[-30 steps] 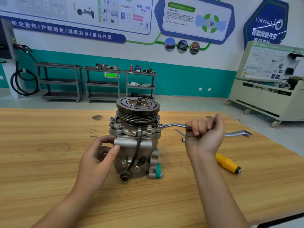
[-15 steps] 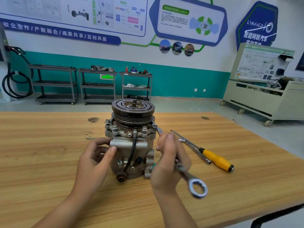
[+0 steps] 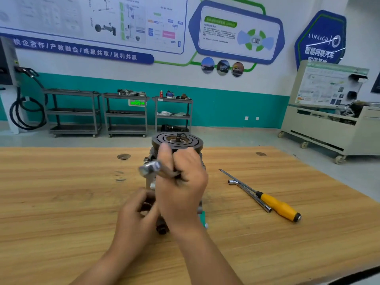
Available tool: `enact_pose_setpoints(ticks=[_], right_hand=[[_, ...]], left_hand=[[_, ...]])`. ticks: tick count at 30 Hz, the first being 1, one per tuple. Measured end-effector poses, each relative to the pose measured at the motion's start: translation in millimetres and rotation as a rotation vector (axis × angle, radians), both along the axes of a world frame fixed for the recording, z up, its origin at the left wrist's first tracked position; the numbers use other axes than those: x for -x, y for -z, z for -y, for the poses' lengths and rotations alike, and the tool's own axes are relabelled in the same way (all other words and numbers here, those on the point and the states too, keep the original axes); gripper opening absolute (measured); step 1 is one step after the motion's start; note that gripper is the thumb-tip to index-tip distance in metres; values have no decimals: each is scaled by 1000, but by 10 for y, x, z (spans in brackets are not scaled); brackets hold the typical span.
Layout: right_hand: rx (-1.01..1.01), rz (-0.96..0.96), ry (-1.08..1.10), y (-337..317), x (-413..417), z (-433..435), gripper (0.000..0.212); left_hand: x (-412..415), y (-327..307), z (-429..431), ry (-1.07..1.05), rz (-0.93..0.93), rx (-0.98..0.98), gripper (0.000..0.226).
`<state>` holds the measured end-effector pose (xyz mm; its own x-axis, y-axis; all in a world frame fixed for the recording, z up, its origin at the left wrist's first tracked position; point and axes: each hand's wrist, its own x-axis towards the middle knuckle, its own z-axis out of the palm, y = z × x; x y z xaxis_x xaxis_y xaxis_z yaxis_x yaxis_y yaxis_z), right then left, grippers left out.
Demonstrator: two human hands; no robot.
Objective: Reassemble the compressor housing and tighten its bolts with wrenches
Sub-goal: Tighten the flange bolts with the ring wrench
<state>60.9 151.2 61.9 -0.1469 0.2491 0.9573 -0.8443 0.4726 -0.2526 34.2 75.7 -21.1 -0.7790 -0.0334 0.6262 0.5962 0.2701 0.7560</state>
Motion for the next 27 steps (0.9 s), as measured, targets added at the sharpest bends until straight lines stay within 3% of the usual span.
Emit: enact_pose_setpoints(ticks=[5, 7, 9, 11, 13, 15, 18, 21, 23, 27], right_hand=[[561, 87, -329, -230, -212, -498, 42], [758, 141, -405, -246, -268, -761, 49], [869, 341, -445, -183, -252, -965, 51], [828, 672, -418, -2, -194, -1073, 35], [676, 972, -396, 222, -131, -1064, 18], [500, 1122, -344, 369, -92, -974, 33], [380, 1095, -293, 444, -14, -805, 34], [267, 1047, -234, 466, 65, -745, 35], [208, 1007, -192, 475, 95, -765, 25], [181, 1073, -194, 465, 161, -926, 23]], left_hand=[[113, -20, 157, -62, -82, 77, 28], [137, -60, 221, -89, -45, -15, 29], [200, -126, 255, -76, 34, -154, 28], [324, -223, 267, -31, 155, -261, 18], [468, -285, 254, 37, 293, -244, 23], [580, -303, 206, 133, 401, -163, 38], [630, -277, 124, 221, 427, -144, 45], [604, -221, 99, 168, 351, -165, 45], [602, -207, 96, 131, 314, -175, 42], [607, -178, 83, 174, 250, -178, 39]])
